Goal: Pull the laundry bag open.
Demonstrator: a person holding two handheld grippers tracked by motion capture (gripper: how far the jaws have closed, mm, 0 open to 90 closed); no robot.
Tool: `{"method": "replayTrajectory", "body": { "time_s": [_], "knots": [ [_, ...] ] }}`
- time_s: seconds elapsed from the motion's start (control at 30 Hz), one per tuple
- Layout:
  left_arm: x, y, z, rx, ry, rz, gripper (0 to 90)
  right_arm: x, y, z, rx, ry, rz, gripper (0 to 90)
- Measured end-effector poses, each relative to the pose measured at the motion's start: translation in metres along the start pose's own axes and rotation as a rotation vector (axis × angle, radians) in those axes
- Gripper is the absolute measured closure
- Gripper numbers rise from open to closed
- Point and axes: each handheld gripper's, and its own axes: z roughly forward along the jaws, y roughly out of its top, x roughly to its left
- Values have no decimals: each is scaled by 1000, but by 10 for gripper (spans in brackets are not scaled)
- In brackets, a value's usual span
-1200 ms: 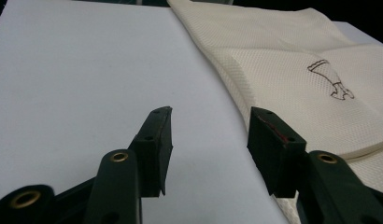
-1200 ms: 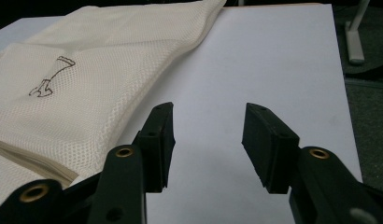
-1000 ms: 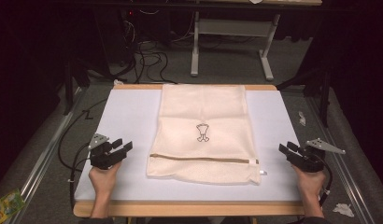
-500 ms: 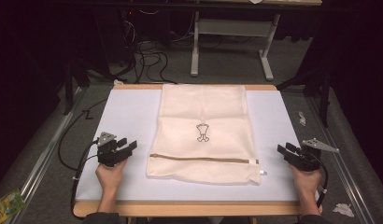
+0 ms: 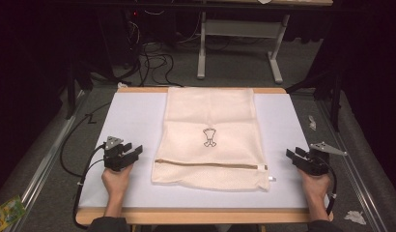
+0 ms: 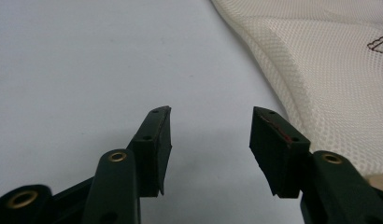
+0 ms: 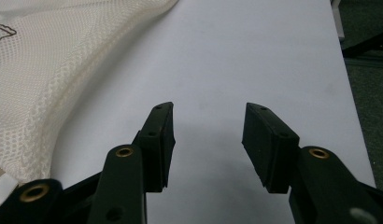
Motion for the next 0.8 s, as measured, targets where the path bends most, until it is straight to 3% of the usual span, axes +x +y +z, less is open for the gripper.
{"method": "replayTrajectory", "body": {
  "time_s": [0.3, 0.5, 0.67, 0.8],
  "knots": [
    [-1, -2, 6, 13, 13, 1, 480, 0, 0, 3, 24, -11, 13, 529],
    [-4, -4, 6, 5, 30, 32, 458, 2, -1, 4, 35, -33, 7, 495],
    [-4, -4, 6, 17, -17, 48, 407, 2, -1, 6, 57, -34, 2, 445],
    [-5, -4, 6, 17, -16, 54, 403, 4, -1, 7, 64, -52, -8, 447]
  ]
}}
